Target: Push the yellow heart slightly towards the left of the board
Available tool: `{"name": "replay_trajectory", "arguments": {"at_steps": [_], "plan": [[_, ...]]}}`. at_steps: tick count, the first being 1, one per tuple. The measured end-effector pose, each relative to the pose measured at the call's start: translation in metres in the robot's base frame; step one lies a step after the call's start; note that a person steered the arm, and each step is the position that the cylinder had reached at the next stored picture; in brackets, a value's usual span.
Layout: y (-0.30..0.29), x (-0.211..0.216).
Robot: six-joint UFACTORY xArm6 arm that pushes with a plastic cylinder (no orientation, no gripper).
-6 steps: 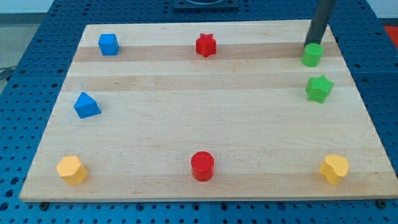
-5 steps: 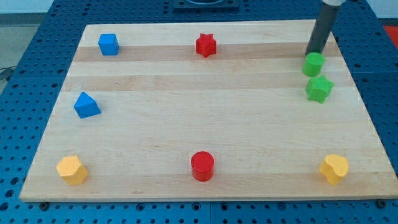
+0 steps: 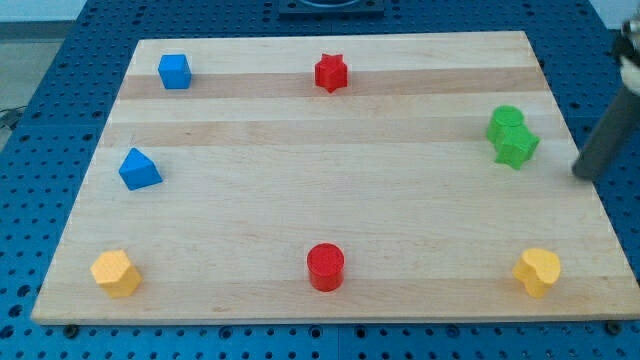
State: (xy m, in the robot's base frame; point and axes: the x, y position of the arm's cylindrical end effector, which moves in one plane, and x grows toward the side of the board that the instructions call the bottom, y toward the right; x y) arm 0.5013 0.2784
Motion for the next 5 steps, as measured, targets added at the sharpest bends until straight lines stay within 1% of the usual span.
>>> {"name": "replay_trajectory", "arguments": {"at_steps": [1,2,3,5], "plan": [[-0.026,0.076],[-0.026,0.084],[-0.033,0.115],[-0.048,0.114]]}}
